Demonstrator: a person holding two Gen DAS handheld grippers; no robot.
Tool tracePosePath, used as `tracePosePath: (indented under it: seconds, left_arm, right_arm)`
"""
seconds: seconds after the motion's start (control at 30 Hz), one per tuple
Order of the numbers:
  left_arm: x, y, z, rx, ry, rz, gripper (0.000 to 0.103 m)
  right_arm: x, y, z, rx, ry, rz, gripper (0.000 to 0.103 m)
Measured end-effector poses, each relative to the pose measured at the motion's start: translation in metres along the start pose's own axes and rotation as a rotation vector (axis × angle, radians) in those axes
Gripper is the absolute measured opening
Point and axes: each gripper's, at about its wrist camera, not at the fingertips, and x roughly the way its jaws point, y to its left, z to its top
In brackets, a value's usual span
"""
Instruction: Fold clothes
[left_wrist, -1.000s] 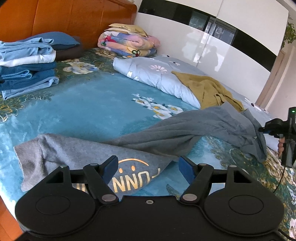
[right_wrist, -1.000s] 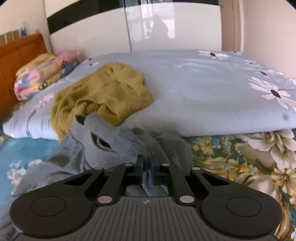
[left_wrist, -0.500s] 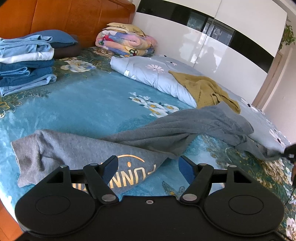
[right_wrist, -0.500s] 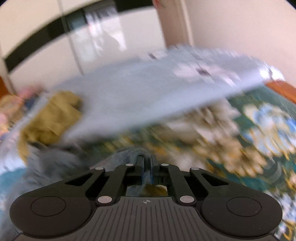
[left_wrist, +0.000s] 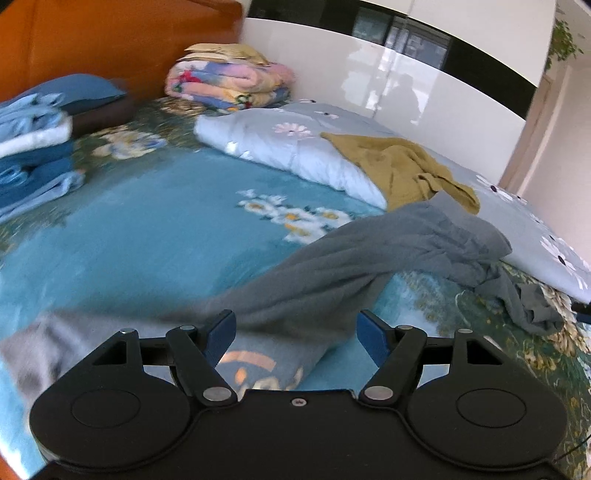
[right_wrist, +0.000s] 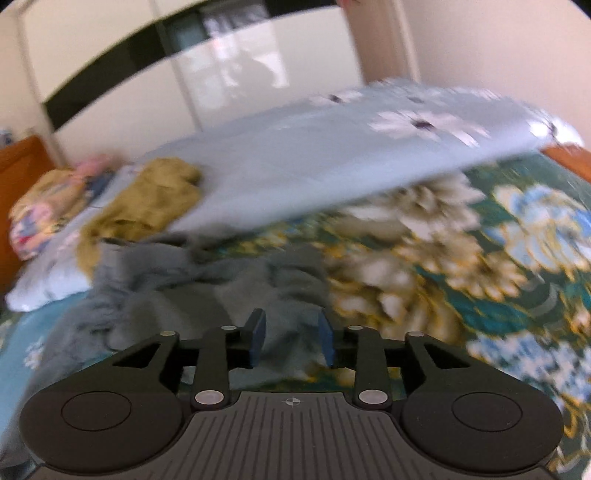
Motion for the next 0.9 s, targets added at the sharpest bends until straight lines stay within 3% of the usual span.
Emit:
tracePosePath:
  seconds: [0.27, 0.43, 0.6, 0.9]
  left_arm:
    - [0.069, -0.032, 0.040, 0.066, 0.029, -0.101, 0.070]
    - [0.101, -0.044, 0.046, 0.118, 0.061, -0.117, 0.070]
    - [0.117, -0.041, 0.038, 0.092, 0.089, -0.124, 0.070]
    - [0.117, -0.039, 0.032, 0.096, 0.102, -0.106, 0.070]
  right_arm:
    - [0.075, 0.056, 0.034, -0.082, 0.035, 0.159, 0.040]
    - [0.123, 0.081, 0.044, -0.165, 0.074, 0.111, 0.043]
    - [0.152, 0.084, 0.049, -0.214, 0.082, 0.097, 0.047]
    - [0.181, 0.097, 0.053, -0.324, 0.127, 0.212, 0.061]
